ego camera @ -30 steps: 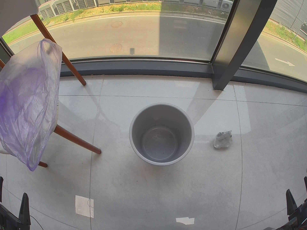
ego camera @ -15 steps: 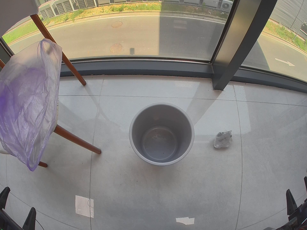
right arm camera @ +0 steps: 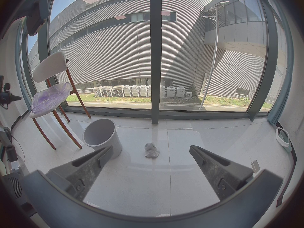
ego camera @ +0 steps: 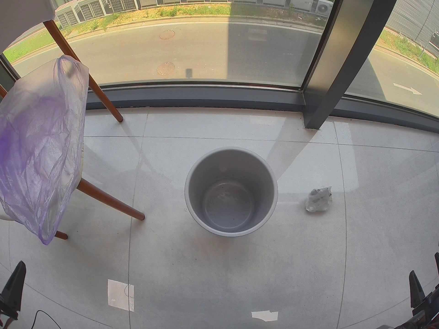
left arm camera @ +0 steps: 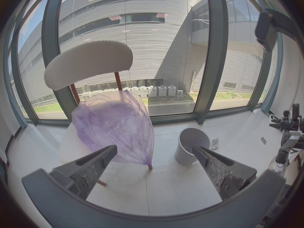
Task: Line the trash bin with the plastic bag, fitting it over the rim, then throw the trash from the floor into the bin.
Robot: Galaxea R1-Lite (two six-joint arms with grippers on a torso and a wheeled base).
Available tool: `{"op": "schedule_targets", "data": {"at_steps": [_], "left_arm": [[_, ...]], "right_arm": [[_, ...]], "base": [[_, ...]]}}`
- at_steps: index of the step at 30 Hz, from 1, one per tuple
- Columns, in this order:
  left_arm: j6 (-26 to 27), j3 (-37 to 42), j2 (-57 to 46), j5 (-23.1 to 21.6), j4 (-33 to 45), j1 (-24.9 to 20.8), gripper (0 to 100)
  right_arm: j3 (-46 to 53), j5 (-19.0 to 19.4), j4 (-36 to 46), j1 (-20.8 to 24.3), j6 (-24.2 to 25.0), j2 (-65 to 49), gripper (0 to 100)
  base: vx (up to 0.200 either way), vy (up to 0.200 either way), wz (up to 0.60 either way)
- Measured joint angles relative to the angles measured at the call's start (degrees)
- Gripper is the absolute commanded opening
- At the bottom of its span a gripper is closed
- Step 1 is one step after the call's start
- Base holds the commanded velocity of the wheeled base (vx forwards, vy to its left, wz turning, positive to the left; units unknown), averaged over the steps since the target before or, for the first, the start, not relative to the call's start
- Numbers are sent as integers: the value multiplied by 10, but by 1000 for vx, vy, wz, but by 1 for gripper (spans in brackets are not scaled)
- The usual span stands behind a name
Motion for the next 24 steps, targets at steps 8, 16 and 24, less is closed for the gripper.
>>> {"op": "schedule_targets", "data": {"at_steps": [8,16,24], "left_arm": [[-5,-79,143,-50,-18,-3,100],[-6,-128,255,-121,-27,-5,100],[-20,-148,366,-140,-140,-5,100]], "right_arm": [[0,1,0,0,0,0,100],[0,0,0,0,0,0,100],[0,0,0,0,0,0,100]], "base": [[0,0,0],[0,0,0],[0,0,0]]}}
